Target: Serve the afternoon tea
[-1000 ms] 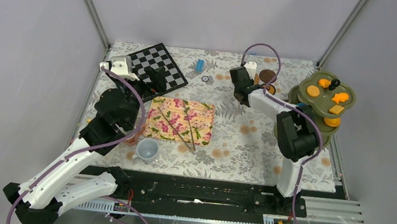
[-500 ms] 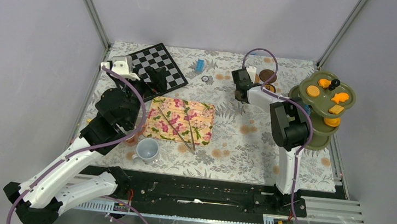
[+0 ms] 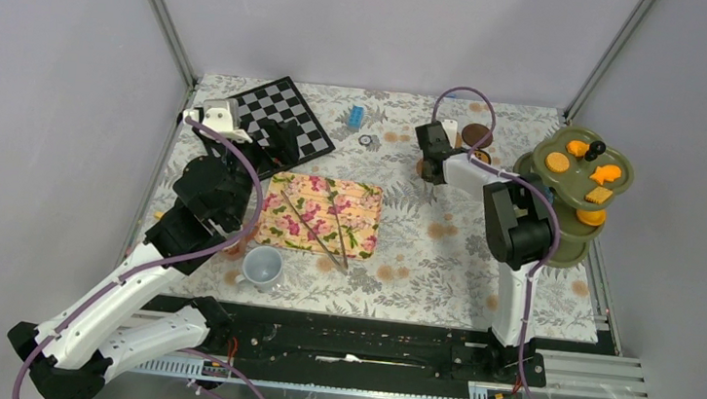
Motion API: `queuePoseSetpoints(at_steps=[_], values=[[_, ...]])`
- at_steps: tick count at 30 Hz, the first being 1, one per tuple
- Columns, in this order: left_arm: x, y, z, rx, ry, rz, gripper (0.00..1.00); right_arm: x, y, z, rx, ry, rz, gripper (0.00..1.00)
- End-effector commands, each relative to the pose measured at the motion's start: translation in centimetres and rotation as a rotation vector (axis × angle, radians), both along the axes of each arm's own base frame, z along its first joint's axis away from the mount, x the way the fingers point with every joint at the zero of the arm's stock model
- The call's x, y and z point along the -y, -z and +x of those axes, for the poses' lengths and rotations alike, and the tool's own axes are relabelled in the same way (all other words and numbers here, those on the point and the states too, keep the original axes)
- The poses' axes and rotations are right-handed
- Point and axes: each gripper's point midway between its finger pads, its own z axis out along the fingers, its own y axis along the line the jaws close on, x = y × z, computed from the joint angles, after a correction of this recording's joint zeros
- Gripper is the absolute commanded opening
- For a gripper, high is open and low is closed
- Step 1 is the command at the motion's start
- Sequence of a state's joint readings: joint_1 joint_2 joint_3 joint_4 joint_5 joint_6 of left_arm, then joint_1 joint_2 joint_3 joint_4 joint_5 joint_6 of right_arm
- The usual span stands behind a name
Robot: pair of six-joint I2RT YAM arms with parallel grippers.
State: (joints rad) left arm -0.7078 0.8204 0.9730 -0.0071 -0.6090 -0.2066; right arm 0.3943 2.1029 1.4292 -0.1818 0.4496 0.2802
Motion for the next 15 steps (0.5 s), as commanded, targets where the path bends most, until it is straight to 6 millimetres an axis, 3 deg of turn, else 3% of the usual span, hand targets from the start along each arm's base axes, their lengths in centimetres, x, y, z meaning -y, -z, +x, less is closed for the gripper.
queuePoseSetpoints(at_steps=[1,7,15], values=[[0.1,-1.3,-0.1,0.033,0.013,-0.028,0.99,1.7,1.9,-6.0,-0.252,-0.054,-0.06,0.27],[0.2,-1.3,-0.1,0.031,0.014,-0.027,0.99,3.2,1.4,-9.8,-0.342,-0.048,-0.091,0.3],[0.2,-1.5,-0.2,0.034,0.022,-0.035,0.99,4.4,0.0,-18.8,-0.423,0.009,0.018,0.36]])
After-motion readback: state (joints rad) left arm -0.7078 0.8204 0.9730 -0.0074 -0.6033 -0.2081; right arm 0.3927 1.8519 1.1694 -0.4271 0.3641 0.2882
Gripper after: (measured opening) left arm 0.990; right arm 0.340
